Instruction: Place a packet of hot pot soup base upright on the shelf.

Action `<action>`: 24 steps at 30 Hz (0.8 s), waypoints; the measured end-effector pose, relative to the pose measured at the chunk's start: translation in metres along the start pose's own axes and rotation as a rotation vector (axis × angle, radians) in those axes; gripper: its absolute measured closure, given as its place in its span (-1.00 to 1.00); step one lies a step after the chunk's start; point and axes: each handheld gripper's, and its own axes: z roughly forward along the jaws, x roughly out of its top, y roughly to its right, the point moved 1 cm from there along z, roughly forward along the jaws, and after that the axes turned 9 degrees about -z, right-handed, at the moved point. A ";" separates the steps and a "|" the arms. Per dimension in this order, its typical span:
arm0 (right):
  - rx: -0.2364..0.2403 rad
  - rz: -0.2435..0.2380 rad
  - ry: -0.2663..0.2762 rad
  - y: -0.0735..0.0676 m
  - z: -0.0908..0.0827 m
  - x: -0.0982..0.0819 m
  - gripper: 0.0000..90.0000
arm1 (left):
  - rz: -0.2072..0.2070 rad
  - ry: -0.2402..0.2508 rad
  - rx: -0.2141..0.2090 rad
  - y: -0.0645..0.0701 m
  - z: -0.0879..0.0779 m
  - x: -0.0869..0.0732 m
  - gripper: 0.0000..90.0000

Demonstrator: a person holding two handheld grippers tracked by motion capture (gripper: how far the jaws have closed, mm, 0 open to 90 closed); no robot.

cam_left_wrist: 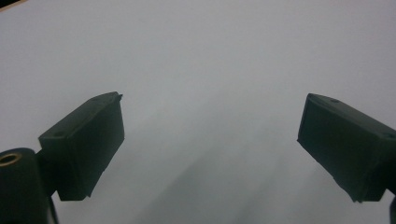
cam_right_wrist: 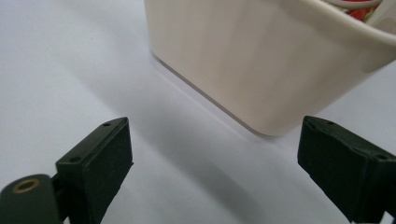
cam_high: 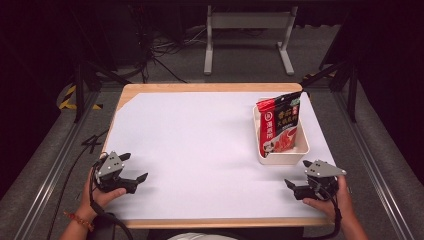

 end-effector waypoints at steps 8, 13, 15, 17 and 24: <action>-0.016 -0.012 0.001 0.002 0.000 0.001 -0.76 | 0.002 0.005 0.008 0.002 0.000 -0.001 -0.82; -0.020 -0.012 0.004 0.002 -0.001 0.001 -0.75 | 0.003 0.004 0.008 0.001 0.002 -0.001 -0.82; -0.023 -0.009 0.001 0.002 -0.001 0.001 -0.74 | 0.008 0.000 0.007 0.001 0.002 0.000 -0.82; -0.022 -0.008 0.001 0.002 -0.001 0.001 -0.73 | 0.004 0.008 0.007 0.002 0.002 0.000 -0.82; -0.030 -0.008 0.003 0.003 -0.001 0.001 -0.71 | 0.009 0.005 0.003 0.002 0.003 0.000 -0.81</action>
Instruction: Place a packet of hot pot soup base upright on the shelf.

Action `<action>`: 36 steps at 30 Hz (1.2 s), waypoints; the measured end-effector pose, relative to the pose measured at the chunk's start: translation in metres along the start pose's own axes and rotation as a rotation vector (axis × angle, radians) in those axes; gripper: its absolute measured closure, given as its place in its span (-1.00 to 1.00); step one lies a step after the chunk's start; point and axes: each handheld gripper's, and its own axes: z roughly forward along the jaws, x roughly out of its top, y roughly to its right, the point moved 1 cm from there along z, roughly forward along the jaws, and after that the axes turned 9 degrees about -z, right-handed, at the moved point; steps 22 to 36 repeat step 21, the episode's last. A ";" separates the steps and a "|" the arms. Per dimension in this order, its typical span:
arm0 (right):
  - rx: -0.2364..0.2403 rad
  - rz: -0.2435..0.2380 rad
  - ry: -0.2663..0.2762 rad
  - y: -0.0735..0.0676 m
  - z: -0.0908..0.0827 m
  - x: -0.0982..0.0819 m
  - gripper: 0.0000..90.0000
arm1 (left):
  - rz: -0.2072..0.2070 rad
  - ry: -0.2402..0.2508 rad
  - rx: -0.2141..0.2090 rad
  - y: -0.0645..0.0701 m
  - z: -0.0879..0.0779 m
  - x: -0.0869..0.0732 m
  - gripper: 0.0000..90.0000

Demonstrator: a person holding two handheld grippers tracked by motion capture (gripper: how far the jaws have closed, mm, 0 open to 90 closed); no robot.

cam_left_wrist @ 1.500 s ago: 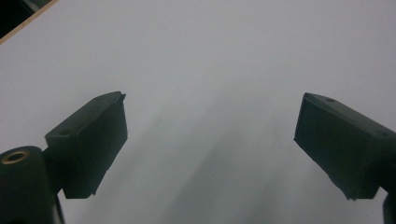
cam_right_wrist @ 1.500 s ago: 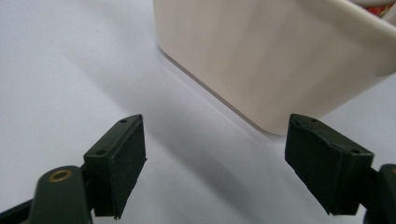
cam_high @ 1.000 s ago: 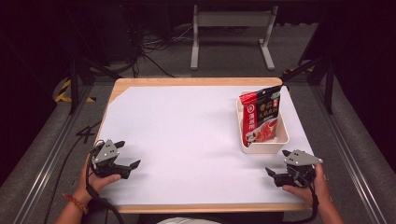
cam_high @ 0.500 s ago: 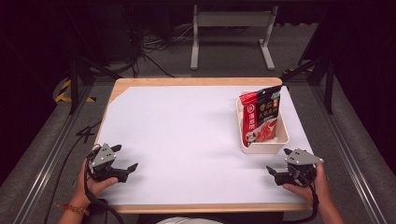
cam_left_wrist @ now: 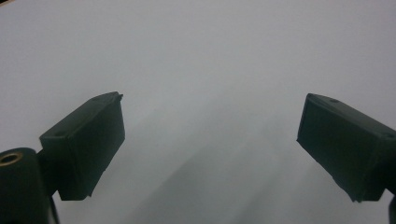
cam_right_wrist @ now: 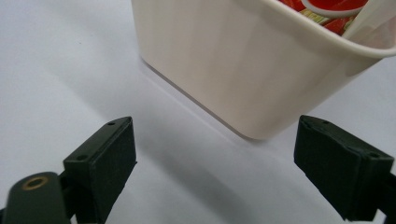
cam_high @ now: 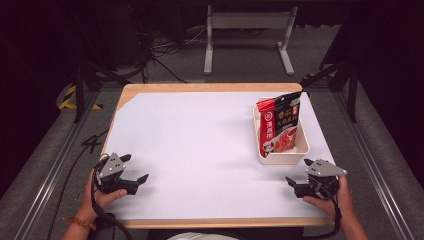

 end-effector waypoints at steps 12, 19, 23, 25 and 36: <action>-0.006 0.006 0.000 0.001 0.001 -0.001 -0.70 | 0.003 -0.006 -0.004 0.000 0.002 0.001 -0.81; -0.004 0.016 -0.001 0.002 0.001 -0.002 -0.70 | 0.007 -0.009 -0.005 0.000 0.005 0.003 -0.81; -0.002 0.020 0.004 0.002 0.001 -0.002 -0.70 | 0.002 -0.010 -0.004 0.000 0.005 0.003 -0.81; -0.002 0.020 0.004 0.002 0.001 -0.002 -0.70 | 0.002 -0.010 -0.004 0.000 0.005 0.003 -0.81; -0.002 0.020 0.004 0.002 0.001 -0.002 -0.70 | 0.002 -0.010 -0.004 0.000 0.005 0.003 -0.81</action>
